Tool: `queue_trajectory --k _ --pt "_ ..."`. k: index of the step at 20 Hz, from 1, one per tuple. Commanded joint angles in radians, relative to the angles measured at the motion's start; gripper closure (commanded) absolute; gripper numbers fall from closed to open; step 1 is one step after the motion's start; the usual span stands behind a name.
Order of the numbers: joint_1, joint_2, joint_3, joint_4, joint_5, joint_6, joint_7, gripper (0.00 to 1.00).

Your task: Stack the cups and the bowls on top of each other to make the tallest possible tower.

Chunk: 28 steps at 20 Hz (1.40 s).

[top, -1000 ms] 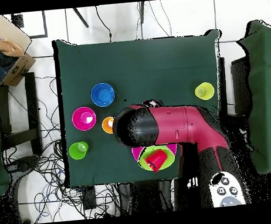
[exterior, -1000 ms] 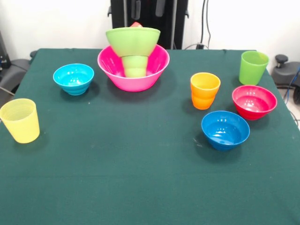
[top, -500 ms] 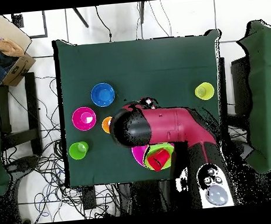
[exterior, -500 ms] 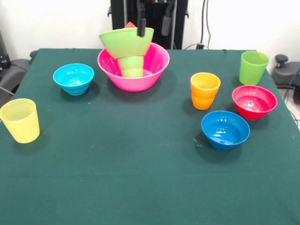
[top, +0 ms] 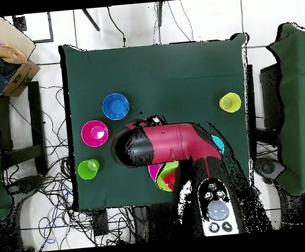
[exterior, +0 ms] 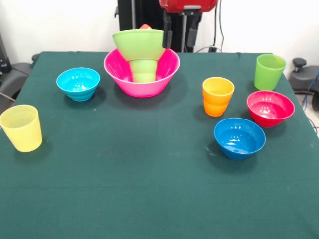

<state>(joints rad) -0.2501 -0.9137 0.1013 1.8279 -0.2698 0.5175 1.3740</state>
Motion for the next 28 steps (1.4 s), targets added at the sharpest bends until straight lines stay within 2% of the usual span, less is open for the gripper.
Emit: queue_trajectory --k 1,5,14,18,24,28 --pt "0.064 0.065 -0.036 -0.018 -0.057 -0.011 0.170 0.00" --pt "0.096 0.093 -0.058 -0.024 -0.064 -0.042 0.191 0.00" --pt "0.137 0.094 -0.085 -0.007 -0.060 -0.079 0.195 0.00" --pt "0.156 0.085 -0.089 -0.026 -0.048 -0.048 0.182 0.00" --pt "0.170 0.055 -0.083 -0.089 -0.009 0.072 0.147 0.00" --pt "0.146 0.101 -0.077 -0.077 0.005 0.035 0.162 0.00"
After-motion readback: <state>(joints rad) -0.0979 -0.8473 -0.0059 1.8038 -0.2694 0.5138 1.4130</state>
